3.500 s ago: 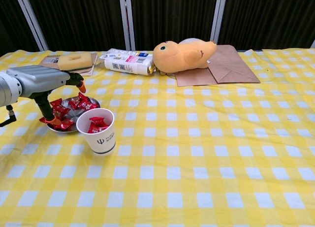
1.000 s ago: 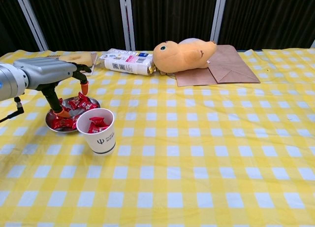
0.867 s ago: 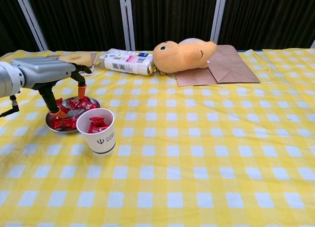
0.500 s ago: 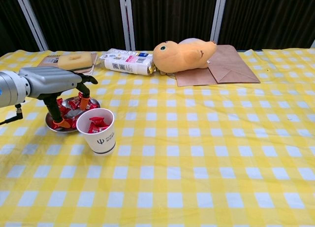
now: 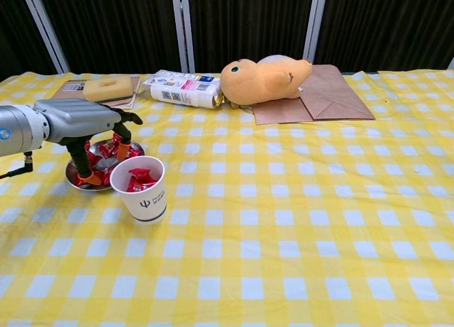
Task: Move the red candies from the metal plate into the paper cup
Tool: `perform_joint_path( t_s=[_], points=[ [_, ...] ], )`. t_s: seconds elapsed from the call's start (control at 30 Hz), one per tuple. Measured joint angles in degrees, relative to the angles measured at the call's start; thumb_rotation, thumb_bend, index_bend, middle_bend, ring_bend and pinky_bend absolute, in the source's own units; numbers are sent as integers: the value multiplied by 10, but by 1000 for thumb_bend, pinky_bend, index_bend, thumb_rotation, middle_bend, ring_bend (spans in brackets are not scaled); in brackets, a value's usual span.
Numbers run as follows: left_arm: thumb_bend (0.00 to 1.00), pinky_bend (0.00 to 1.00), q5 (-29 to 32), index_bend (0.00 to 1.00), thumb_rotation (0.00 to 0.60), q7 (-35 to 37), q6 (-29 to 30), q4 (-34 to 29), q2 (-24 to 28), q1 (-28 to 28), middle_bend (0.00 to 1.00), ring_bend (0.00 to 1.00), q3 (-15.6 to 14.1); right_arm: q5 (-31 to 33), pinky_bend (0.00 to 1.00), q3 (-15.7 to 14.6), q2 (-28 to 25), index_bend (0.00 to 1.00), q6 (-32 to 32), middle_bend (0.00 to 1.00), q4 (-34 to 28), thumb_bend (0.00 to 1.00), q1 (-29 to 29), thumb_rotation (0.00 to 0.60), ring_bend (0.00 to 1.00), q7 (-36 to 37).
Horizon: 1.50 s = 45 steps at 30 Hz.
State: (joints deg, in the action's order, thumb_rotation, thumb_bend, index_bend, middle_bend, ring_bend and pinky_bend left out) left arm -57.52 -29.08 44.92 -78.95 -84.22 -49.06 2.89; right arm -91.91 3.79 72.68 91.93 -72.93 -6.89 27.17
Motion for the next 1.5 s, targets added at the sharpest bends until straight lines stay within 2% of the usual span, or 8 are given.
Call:
perform_joint_path(
  t_s=[0.73, 0.9, 1.1, 1.5],
  points=[
    [182, 0, -12, 451, 600, 23, -29, 38, -11, -13, 0, 0, -4, 1, 0, 0, 1, 0, -2, 0, 1, 424, 0, 600, 0, -1],
    [216, 0, -13, 457, 600, 27, -35, 43, -15, -15, 0, 0, -5, 2, 0, 1, 1, 0, -3, 0, 0, 424, 0, 600, 0, 0],
    [340, 0, -14, 502, 600, 33, -39, 51, -24, -14, 0, 0, -9, 4, 0, 2, 0, 0, -3, 0, -1, 424, 0, 600, 0, 0],
    [364, 0, -13, 543, 600, 40, -36, 47, -9, -8, 0, 0, -12, 3, 0, 1, 0, 0, -3, 0, -1, 424, 0, 600, 0, -1]
  ],
)
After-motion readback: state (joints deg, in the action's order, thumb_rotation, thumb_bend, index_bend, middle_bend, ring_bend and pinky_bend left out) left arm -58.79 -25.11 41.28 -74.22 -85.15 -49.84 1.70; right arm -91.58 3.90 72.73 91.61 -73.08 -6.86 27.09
